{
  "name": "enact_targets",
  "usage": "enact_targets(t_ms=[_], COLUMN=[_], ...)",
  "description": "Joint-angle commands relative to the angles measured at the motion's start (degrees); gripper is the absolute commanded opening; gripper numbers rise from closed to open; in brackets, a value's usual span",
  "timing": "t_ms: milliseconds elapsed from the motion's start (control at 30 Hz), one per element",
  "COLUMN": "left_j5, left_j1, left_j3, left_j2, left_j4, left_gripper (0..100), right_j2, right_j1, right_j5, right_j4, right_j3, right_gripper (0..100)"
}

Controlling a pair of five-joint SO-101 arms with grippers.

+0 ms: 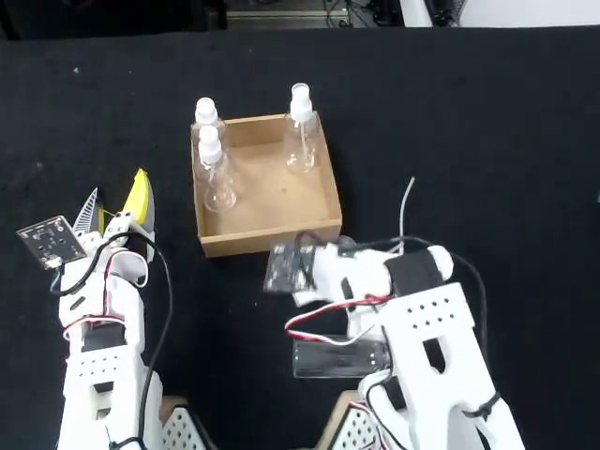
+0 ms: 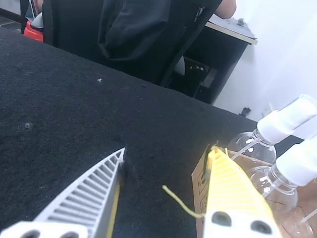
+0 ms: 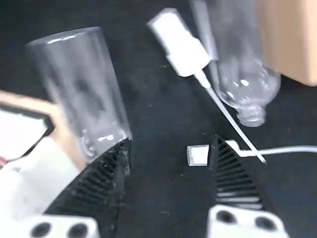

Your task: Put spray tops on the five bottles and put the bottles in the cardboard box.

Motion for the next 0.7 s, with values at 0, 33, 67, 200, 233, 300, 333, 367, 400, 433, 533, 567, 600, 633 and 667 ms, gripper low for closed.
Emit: enact_targets(t_ms=[0,33,67,200,233,300,333,367,400,433,533,567,600,633,667], left_j5=[-0.4,-0.4,-0.4,-0.2,0.0,0.1,0.1,0.1,0.1,0.1,0.1,0.1,0.1,0.1,0.1], left_j1=[0.1,0.0,0.0,-2.0,-3.2,-5.7,-6.4,-6.8,-6.8,-6.8,-6.8,-6.8,-6.8,-6.8,-6.8], left_j3=[1.3,1.3,1.3,1.3,1.2,1.1,0.6,0.0,0.0,0.0,0.0,0.0,0.0,0.0,0.0], left_j2=[0.3,0.3,0.3,0.3,0.0,-0.3,0.0,0.3,0.3,0.3,0.3,0.3,0.3,0.3,0.3], left_j4=[0.2,0.2,0.2,0.0,-0.2,-0.2,0.1,0.2,0.3,0.3,0.3,0.3,0.3,0.3,0.3], left_gripper=[24,24,24,24,24,24,24,24,24,24,24,24,24,24,24], right_j2=[-1.3,-1.3,-1.3,-1.3,-1.3,-1.3,-1.3,-1.3,-1.3,-1.3,-1.2,-1.2,-0.9,-0.2,1.0], right_j1=[-3.9,-5.2,-6.8,-14.5,-15.9,-17.6,-17.7,-17.7,-17.7,-17.8,-17.9,-18.0,-18.0,-18.0,-18.0], right_j5=[2.1,2.1,2.1,1.8,1.8,1.8,1.8,1.8,1.8,1.8,1.8,1.9,2.0,2.1,2.1], right_j4=[2.5,2.5,2.5,2.3,2.1,1.2,0.6,0.4,0.4,0.4,0.1,0.1,0.1,-0.1,-0.6], right_j3=[-2.6,-1.9,-1.2,2.7,3.7,5.5,5.8,5.9,5.9,5.9,6.2,6.4,6.4,6.5,6.5], right_gripper=[22.4,22.4,22.4,22.3,22.3,22.3,22.3,22.3,22.4,22.5,22.7,22.7,22.7,22.7,22.7])
